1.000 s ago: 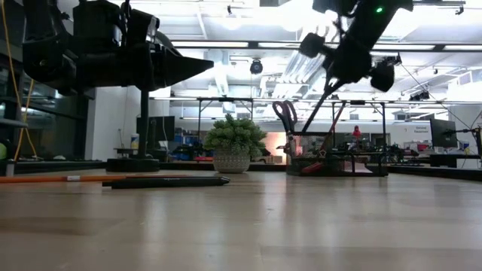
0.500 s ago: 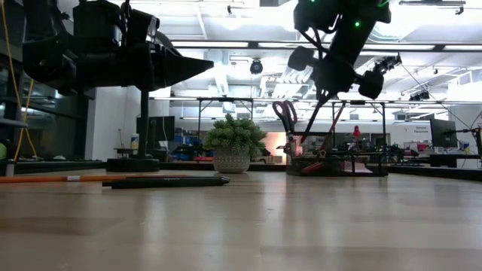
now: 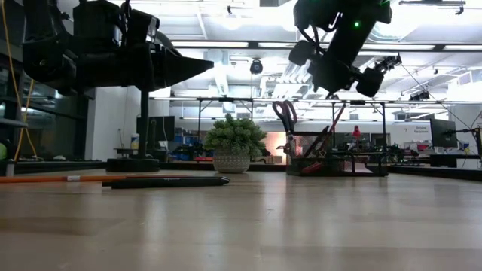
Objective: Pick and place office supplies into organizer
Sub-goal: Put the top black pen into the black desk organizer
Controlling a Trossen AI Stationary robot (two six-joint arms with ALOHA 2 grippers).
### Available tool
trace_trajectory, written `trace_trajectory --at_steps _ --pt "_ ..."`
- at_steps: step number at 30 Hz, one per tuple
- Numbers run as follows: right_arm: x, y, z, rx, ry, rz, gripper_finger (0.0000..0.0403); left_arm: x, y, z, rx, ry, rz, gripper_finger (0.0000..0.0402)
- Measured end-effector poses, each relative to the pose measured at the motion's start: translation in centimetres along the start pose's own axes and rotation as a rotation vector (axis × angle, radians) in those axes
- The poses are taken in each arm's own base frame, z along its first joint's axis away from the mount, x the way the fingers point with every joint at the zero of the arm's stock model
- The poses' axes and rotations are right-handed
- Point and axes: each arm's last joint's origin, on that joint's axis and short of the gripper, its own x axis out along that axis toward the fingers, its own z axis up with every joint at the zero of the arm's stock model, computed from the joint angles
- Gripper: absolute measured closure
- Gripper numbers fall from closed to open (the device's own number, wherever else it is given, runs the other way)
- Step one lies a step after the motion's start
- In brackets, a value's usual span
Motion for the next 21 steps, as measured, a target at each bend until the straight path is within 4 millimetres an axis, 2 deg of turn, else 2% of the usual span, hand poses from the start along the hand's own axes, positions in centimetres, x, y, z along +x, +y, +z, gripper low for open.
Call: trace_trajectory --at_steps 7,10,13,17,21 --pt "-3.4 -0.5 2.2 0.114 -0.087 -0.135 0.0289 0.0 -0.1 -0.1 0.018 0.010 -0.005 0.0284" --pt "-5.5 -0.6 3.5 0.241 -0.212 -0.193 0.0291 0.0 -0.1 -0.1 0.018 0.010 -0.005 0.0284" --pt "-7.9 -0.3 4.9 0.422 -0.419 -0.186 0.0291 0.0 -0.1 -0.1 0.017 0.014 -0.007 0.0284" --pt "-10.1 0.3 6.3 0.691 -0.752 0.004 0.0291 0.0 -0.1 -0.2 0.017 0.017 -0.008 0.0284" --pt "-10.9 0.0 7.1 0.830 -1.068 0.243 0.0291 0.0 -0.1 -0.2 0.017 0.016 -0.008 0.0284"
